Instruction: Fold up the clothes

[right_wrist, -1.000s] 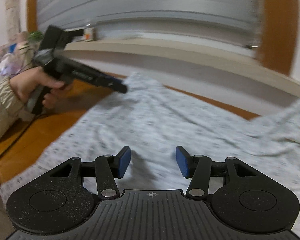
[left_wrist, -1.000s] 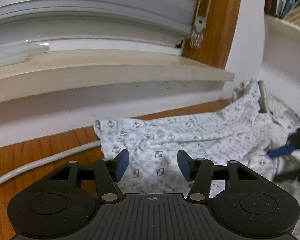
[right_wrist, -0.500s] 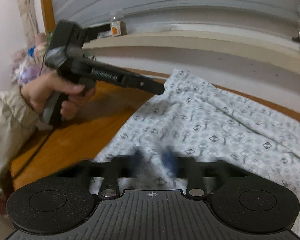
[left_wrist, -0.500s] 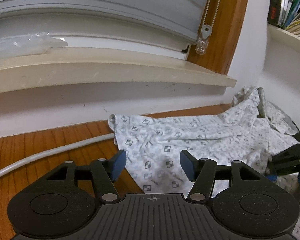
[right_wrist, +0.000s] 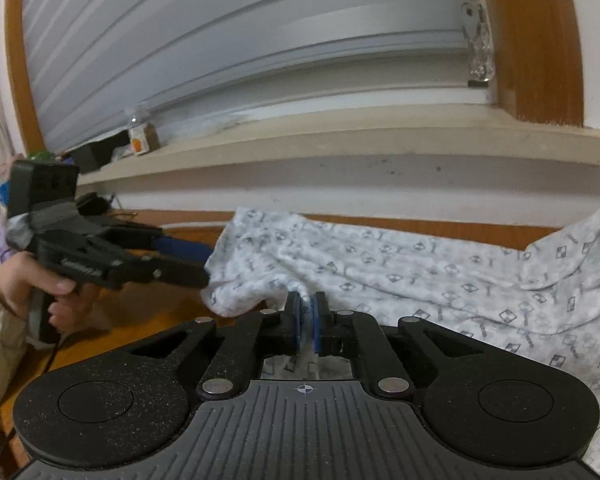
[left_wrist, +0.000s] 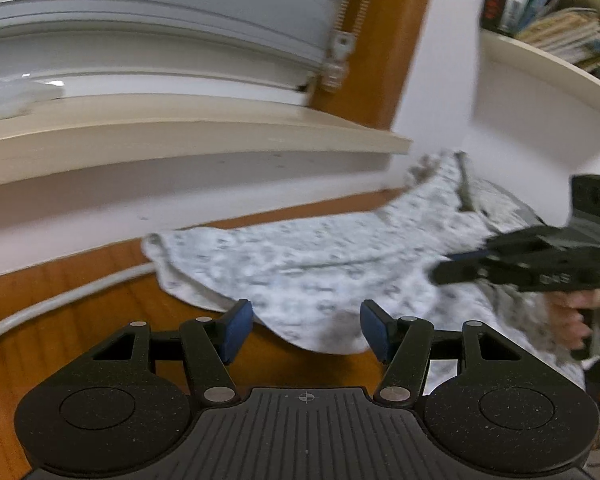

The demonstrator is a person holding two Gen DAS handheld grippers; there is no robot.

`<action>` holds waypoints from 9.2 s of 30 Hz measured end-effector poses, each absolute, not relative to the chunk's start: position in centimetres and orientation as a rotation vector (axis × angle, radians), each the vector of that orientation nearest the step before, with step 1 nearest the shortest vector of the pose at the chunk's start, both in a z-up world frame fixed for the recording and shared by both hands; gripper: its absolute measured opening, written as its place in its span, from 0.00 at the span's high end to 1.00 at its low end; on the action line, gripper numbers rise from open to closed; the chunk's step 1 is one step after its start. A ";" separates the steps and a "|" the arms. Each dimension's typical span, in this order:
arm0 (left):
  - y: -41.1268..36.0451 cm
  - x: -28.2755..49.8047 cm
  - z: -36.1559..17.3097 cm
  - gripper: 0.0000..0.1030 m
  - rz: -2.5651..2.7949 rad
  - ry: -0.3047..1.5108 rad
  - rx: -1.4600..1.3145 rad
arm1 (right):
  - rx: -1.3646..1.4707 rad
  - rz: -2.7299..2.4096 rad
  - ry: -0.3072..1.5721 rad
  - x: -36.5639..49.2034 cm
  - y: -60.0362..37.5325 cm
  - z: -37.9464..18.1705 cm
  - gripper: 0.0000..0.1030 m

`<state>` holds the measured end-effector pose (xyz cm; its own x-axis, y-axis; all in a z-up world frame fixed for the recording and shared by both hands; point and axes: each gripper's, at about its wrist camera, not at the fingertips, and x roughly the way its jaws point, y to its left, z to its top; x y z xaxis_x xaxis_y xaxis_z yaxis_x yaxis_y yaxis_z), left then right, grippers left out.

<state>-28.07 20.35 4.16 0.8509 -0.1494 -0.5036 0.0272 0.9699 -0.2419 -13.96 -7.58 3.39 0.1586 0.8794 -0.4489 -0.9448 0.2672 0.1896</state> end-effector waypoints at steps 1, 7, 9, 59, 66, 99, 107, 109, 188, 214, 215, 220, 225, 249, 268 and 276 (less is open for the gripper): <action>20.2 -28.0 4.1 0.38 -0.101 0.552 -0.230 | -0.141 1.303 0.506 -14.1 -7.6 3.5 0.93; 20.4 -27.7 3.4 0.38 -0.103 0.579 -0.245 | -0.081 1.257 0.478 -13.3 -8.3 3.7 0.92; 20.4 -27.6 3.3 0.36 -0.103 0.586 -0.243 | -0.073 1.246 0.513 -12.8 -8.4 3.6 0.85; 21.2 -27.9 3.2 0.33 -0.016 0.571 -0.259 | -0.504 1.392 0.431 -19.6 -10.5 5.6 0.95; 21.3 -27.9 3.1 0.33 -0.012 0.575 -0.262 | -0.646 1.414 0.418 -24.2 -12.2 4.8 0.92; 21.1 -28.0 3.3 0.33 -0.017 0.576 -0.246 | -1.138 1.559 0.461 -34.1 -11.1 4.5 0.97; 21.1 -28.0 3.3 0.33 -0.013 0.578 -0.246 | -1.183 1.645 0.496 -37.9 -12.8 5.8 0.97; 21.1 -28.0 3.3 0.33 -0.013 0.576 -0.246 | -1.182 1.657 0.510 -38.4 -13.2 5.5 0.97; 23.5 -27.4 2.7 0.28 0.095 0.599 -0.262 | -0.703 1.120 0.388 -10.2 1.6 3.8 0.77; 23.5 -27.4 2.5 0.28 0.099 0.589 -0.263 | -0.508 1.471 0.458 -17.7 -1.5 5.2 0.98; 23.4 -27.3 2.5 0.28 0.094 0.589 -0.260 | -0.497 1.449 0.452 -17.1 -2.2 5.7 0.98; 22.5 -27.1 2.7 0.28 0.057 0.576 -0.228 | -0.420 1.329 0.454 -14.0 -6.8 7.8 0.98; 20.4 -26.7 3.2 0.28 -0.059 0.551 -0.225 | -0.349 1.275 0.506 -11.7 -9.3 6.2 0.98; 20.1 -28.7 3.2 0.99 0.064 0.583 -0.288 | -0.128 1.392 0.455 -12.7 -8.3 5.9 0.98; 22.8 -30.5 4.1 0.63 0.159 0.568 -0.325 | -0.222 1.291 0.499 -11.5 -11.2 4.2 0.60; 20.5 -25.8 3.8 0.60 0.082 0.604 -0.304 | -0.335 1.080 0.446 -8.5 -15.7 3.5 0.58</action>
